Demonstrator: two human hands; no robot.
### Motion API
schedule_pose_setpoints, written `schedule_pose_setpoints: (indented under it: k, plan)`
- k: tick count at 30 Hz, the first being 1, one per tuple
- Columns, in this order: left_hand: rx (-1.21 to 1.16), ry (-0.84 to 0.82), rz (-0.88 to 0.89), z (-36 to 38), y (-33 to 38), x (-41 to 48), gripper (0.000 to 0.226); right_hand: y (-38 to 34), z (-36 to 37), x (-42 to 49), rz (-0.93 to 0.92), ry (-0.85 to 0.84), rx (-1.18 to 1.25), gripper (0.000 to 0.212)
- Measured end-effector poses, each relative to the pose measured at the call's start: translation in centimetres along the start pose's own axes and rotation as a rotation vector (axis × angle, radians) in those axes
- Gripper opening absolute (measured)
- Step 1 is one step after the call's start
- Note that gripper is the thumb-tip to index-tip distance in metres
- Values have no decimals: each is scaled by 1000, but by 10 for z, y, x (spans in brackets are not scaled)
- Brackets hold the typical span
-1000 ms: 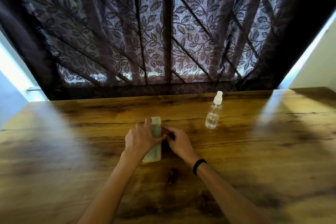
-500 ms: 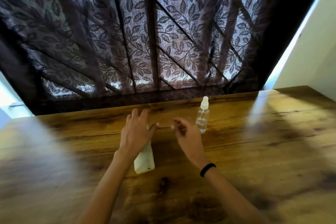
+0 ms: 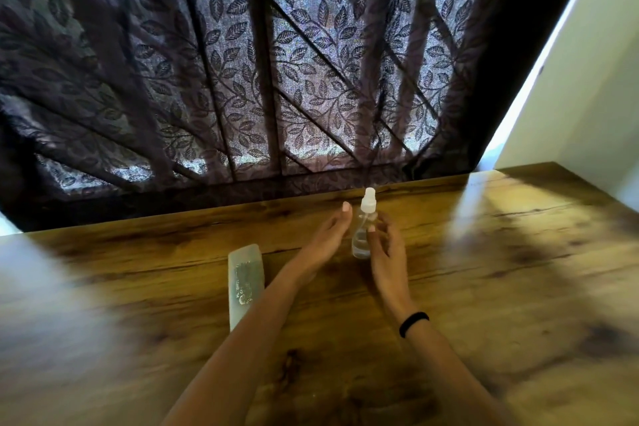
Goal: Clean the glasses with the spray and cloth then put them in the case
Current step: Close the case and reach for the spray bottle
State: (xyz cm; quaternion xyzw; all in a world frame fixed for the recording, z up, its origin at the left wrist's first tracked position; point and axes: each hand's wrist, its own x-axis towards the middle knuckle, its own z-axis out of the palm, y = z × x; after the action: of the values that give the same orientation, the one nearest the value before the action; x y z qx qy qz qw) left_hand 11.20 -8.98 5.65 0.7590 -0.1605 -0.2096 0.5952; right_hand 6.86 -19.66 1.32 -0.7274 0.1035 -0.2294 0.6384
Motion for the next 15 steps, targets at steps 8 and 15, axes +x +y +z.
schedule_pose_setpoints:
  k: [8,15]
  plan:
    - [-33,47,64,3,-8,4,33,1,14,-1,16,-21,18,44]
    - [-60,216,62,-38,-11,-1,35,-23,58,8,-90,-180,31,29]
